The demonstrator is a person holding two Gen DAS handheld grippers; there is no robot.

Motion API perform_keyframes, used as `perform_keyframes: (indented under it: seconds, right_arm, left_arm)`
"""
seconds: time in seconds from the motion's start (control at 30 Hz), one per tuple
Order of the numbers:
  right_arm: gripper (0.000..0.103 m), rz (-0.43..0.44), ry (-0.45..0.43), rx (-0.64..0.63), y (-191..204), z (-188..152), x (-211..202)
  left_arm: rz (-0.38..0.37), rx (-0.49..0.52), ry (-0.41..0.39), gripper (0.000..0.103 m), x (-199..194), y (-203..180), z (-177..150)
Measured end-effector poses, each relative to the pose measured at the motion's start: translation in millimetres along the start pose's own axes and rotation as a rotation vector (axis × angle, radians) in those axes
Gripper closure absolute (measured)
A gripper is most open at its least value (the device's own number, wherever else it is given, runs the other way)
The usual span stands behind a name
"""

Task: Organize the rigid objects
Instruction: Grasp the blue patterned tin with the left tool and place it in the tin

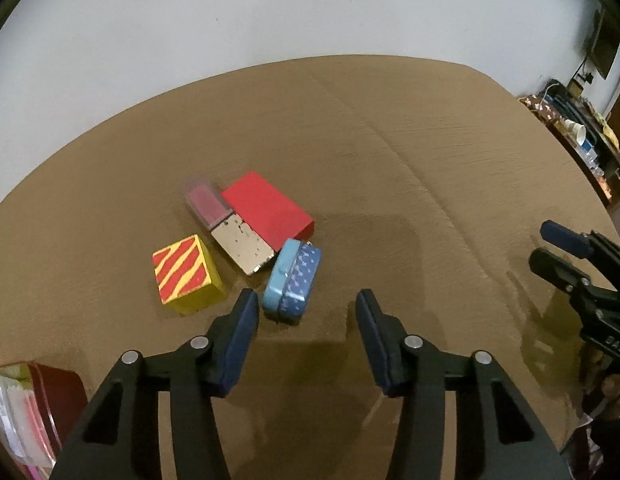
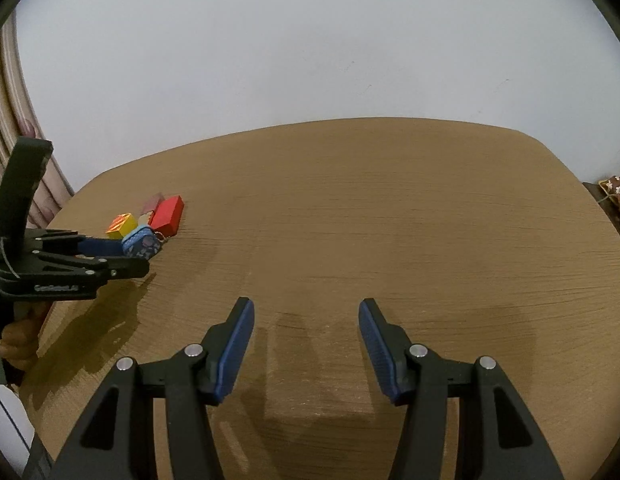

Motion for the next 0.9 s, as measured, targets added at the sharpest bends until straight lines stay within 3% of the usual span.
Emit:
perform_keyframes:
  seconds: [0.2, 0.23, 0.27, 0.3, 0.43, 0.63, 0.73, 0.83, 0.9]
  right_arm:
    - [0.047, 0.007, 0.017, -0.004, 3.2, -1.0, 6.5]
    - [0.047, 0.006, 0.019, -0.004, 3.4, -1.0, 7.1]
    - [0.047, 0.006, 0.02, -0.004, 3.1, -0.9, 7.0]
    - [0.047, 0.007, 0.02, -0.003, 2.4, -0.5, 7.1]
    - [0.047, 0.003, 0.026, 0.005, -0.3, 0.5, 7.3]
    - [0.047, -0.005, 0.042, 0.004, -1.5, 2.3, 9.6]
    - [0.047, -0.012, 0.051, 0.004, -0.7, 2.4, 12.5]
    - [0.047, -0.024, 0.065, -0.002, 1.4, 1.6, 16.6]
    - [0.047, -0.034, 0.075, -0.01, 2.7, 2.4, 20.9]
  left_arm:
    - [0.0, 0.008, 0.003, 0.057, 3.0, -0.4, 4.6]
    - [0.001, 0.009, 0.007, 0.061, 4.8, -1.0, 6.0]
    - [0.006, 0.007, 0.017, 0.077, 6.0, -0.2, 4.8]
    - [0.012, 0.002, 0.031, 0.085, 8.4, 0.5, 4.4]
    - [0.007, -0.085, 0.005, 0.085, -5.0, 4.6, -4.6]
    - [0.016, -0.22, -0.075, 0.085, -84.5, 9.6, -46.8]
    - [0.045, -0.311, -0.098, 0.085, -137.7, 30.4, -83.3]
    - [0.069, -0.405, -0.079, 0.085, -177.6, 63.2, -124.5]
    - [0.096, -0.446, -0.026, 0.085, -183.5, 77.1, -145.3]
Point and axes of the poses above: each gripper's, at about its wrist camera, not at the fingertips, and x roughly the way its jaws point, y to its left, z to its top, the point moved 1 cm from there along x, roughly the way its jaws point, and after that the axes turned 8 degrees about x, right-handed, at the moved point
